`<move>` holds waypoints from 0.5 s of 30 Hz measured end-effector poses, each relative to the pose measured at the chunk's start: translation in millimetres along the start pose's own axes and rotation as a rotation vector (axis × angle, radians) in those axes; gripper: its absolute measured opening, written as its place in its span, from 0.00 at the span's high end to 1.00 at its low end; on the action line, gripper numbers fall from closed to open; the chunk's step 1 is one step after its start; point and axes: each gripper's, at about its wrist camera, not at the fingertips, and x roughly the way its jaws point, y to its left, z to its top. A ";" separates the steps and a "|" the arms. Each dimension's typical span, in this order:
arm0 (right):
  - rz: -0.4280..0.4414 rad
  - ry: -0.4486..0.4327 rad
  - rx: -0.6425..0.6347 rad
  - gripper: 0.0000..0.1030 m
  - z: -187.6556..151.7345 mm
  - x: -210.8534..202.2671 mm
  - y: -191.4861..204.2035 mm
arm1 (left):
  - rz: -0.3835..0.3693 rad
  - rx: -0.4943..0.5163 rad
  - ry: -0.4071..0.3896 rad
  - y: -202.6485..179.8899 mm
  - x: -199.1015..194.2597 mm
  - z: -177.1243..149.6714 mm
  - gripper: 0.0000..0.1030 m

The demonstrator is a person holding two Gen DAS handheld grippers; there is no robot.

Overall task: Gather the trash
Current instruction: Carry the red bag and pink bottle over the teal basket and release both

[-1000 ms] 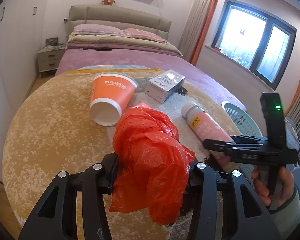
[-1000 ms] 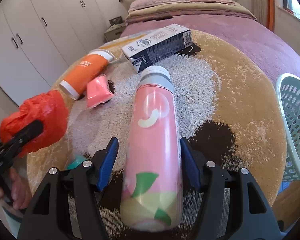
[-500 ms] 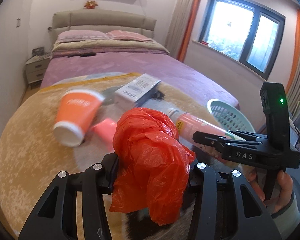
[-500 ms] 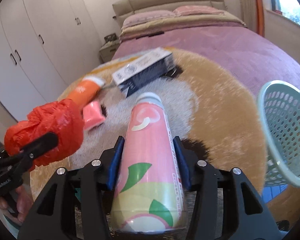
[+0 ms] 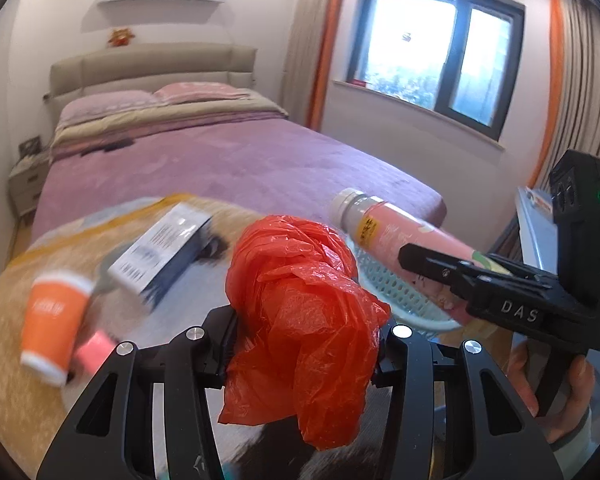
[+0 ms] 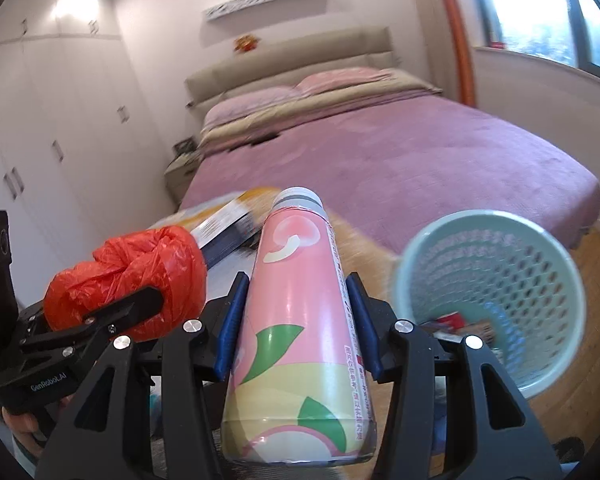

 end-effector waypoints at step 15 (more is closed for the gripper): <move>-0.208 -0.029 0.183 0.55 5.1 5.6 -127.6 | -0.132 0.079 0.092 -81.5 98.6 39.6 0.56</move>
